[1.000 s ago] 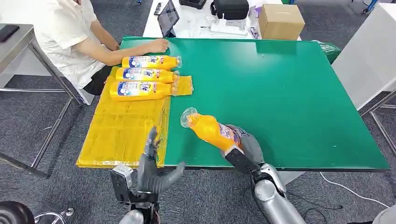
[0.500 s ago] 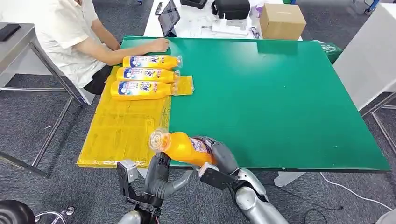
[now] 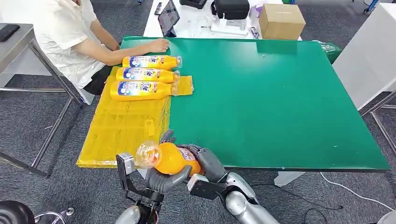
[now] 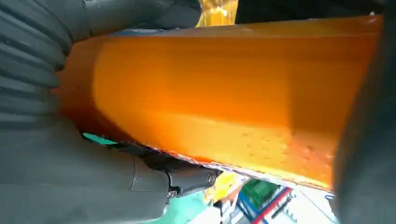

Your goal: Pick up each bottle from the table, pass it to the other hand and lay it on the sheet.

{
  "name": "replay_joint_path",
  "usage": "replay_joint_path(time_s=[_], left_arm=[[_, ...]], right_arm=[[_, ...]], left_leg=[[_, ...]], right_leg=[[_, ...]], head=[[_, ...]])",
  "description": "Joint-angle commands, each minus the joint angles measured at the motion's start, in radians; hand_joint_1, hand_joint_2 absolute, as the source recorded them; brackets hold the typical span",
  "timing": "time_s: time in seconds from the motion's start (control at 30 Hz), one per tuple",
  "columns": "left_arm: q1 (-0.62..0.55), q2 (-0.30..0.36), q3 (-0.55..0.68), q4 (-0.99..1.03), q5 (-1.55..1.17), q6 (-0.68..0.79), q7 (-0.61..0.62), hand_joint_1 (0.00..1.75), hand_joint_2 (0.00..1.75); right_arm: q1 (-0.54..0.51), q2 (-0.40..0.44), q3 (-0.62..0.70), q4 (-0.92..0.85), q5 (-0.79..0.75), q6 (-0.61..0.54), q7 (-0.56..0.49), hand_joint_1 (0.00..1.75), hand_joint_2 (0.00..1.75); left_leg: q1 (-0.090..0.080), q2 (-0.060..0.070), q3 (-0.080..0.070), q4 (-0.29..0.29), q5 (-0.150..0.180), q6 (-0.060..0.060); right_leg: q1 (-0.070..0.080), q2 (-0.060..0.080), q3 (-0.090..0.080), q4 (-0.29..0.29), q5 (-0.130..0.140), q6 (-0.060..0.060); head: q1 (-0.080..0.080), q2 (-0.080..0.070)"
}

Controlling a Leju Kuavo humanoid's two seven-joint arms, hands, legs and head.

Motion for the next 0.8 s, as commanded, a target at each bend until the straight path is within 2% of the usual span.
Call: replay_joint_path(time_s=[0.03,0.07,0.13,0.17,0.2,0.23,0.37,0.4,0.53,0.7,0.73,0.8], left_arm=[[-0.050,0.003,-0.014,0.016,0.029,-0.045,-0.024,1.75,1.75],[-0.050,0.003,-0.014,0.016,0.029,-0.045,-0.024,1.75,1.75],[-0.048,0.004,-0.013,0.010,0.033,-0.049,-0.026,1.75,1.75],[-0.047,0.005,-0.013,0.009,0.033,-0.050,-0.026,1.75,1.75],[-0.046,0.005,-0.013,0.008,0.035,-0.056,-0.028,1.75,1.75],[-0.045,0.006,-0.013,0.012,0.044,-0.065,-0.025,1.75,1.75],[-0.040,0.008,-0.001,0.033,0.073,-0.074,-0.008,1.75,1.75],[-0.042,0.008,0.000,0.038,0.074,-0.073,-0.007,1.75,1.75],[-0.048,-0.007,0.069,0.052,0.134,-0.008,0.009,1.75,1.75],[-0.051,-0.006,0.078,0.050,0.140,0.015,0.014,1.75,1.75],[-0.051,-0.012,0.104,0.049,0.152,0.052,0.005,1.75,1.75],[-0.066,-0.004,0.139,0.053,0.151,0.136,-0.013,1.75,1.75]], right_arm=[[-0.067,0.019,0.094,0.126,-0.013,0.030,-0.009,1.64,1.75],[-0.067,0.019,0.094,0.126,-0.013,0.030,-0.009,1.64,1.75],[-0.067,0.021,0.092,0.135,-0.018,0.031,-0.008,1.40,1.75],[-0.065,0.022,0.092,0.138,-0.020,0.031,-0.009,1.40,1.75],[-0.065,0.025,0.089,0.143,-0.024,0.031,-0.009,0.24,1.75],[-0.061,0.029,0.084,0.145,-0.032,0.029,-0.010,0.00,1.75],[-0.052,0.052,0.072,0.133,-0.045,-0.003,-0.014,0.00,1.75],[-0.051,0.054,0.071,0.130,-0.044,-0.008,-0.012,0.00,0.00],[-0.032,0.068,0.057,0.093,-0.048,-0.080,-0.026,0.00,0.00],[-0.028,0.066,0.061,0.084,-0.044,-0.099,-0.029,0.00,0.00],[-0.018,0.067,0.057,0.070,-0.039,-0.136,-0.047,0.00,0.00],[0.004,0.063,0.064,0.033,-0.016,-0.224,-0.075,0.00,0.00]], left_leg=[[0.000,0.002,0.006,-0.001,-0.002,0.002],[0.000,0.001,0.004,-0.001,-0.001,0.001],[0.001,0.000,0.004,-0.001,-0.001,0.001],[0.000,0.000,0.003,-0.001,-0.001,0.001],[0.000,0.000,0.005,-0.001,-0.001,0.001],[0.000,0.001,0.003,-0.001,-0.001,0.001],[0.000,0.000,0.003,-0.001,-0.001,0.001],[0.001,0.001,0.006,-0.001,-0.002,0.001],[0.000,0.001,0.005,-0.001,-0.001,0.001],[0.000,0.001,0.004,-0.001,-0.001,0.001],[0.001,0.002,0.009,-0.001,-0.003,0.002],[0.000,0.000,0.002,-0.001,0.000,0.001]], right_leg=[[0.001,0.000,0.005,-0.001,-0.001,-0.003],[0.001,0.000,0.004,-0.001,-0.001,-0.003],[0.001,-0.001,0.004,-0.001,-0.001,-0.003],[0.001,-0.001,0.003,-0.001,-0.001,-0.002],[0.001,-0.001,0.005,-0.001,-0.001,-0.003],[0.001,-0.001,0.003,-0.001,-0.001,-0.002],[0.001,-0.001,0.003,-0.001,-0.001,-0.002],[0.002,-0.001,0.005,-0.001,-0.001,-0.003],[0.001,-0.001,0.004,-0.001,-0.001,-0.003],[0.001,0.000,0.003,-0.001,-0.001,-0.003],[0.002,-0.001,0.009,-0.002,-0.002,-0.005],[0.001,-0.001,0.002,-0.001,-0.001,-0.002]], head=[[0.000,0.000],[0.000,0.000],[0.000,0.000],[0.000,0.000],[0.000,0.000],[0.000,0.000],[0.000,0.000],[0.000,0.000],[0.000,0.000],[0.000,0.000],[0.000,0.000],[0.000,0.000]])
